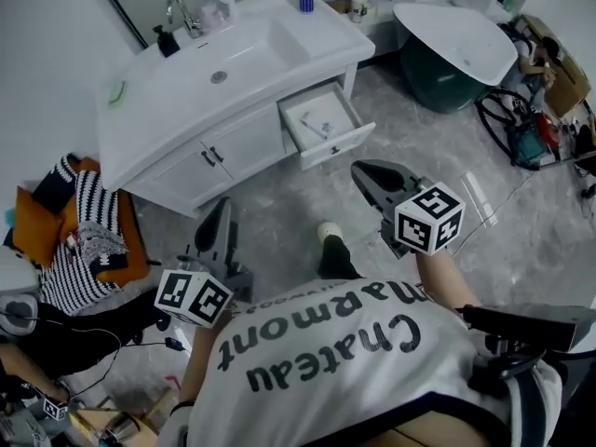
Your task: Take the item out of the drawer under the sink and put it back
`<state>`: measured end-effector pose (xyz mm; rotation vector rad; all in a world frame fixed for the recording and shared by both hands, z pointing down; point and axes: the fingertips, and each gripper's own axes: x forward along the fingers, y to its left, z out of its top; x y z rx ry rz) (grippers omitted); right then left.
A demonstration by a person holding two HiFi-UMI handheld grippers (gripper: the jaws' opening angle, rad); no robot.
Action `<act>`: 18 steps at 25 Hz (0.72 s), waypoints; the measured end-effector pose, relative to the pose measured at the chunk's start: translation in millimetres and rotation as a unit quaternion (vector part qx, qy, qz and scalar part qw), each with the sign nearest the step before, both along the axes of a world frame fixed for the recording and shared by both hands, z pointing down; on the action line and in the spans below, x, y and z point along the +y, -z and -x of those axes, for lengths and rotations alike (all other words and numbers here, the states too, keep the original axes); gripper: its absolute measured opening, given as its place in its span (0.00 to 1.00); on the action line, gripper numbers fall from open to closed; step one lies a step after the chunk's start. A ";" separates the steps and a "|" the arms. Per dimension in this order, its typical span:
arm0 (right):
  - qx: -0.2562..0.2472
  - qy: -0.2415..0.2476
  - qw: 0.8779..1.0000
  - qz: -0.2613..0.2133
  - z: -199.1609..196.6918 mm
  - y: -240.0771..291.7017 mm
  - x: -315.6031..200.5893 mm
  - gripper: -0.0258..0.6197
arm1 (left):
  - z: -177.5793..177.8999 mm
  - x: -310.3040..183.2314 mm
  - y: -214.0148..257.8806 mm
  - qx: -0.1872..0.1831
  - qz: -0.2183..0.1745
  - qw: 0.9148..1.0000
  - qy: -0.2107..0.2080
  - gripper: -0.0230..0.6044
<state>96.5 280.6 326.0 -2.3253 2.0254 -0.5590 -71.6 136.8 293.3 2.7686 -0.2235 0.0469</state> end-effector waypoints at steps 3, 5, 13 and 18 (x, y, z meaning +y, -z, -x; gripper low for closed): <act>0.001 0.006 1.000 0.001 -22.9 3.5 -14.2 0.06 | -16.8 -12.7 1.2 0.004 0.010 1.000 0.011 0.05; -0.003 0.010 1.000 0.003 -37.8 4.7 -23.9 0.06 | -27.4 -19.8 1.5 0.003 0.011 1.000 0.015 0.05; -0.008 0.028 1.000 0.009 -88.3 5.7 -58.2 0.06 | -71.5 -39.5 3.8 -0.001 0.018 0.999 0.026 0.05; -0.017 0.037 0.999 0.008 -116.4 6.3 -76.9 0.06 | -97.0 -53.8 1.3 -0.008 0.019 0.999 0.035 0.05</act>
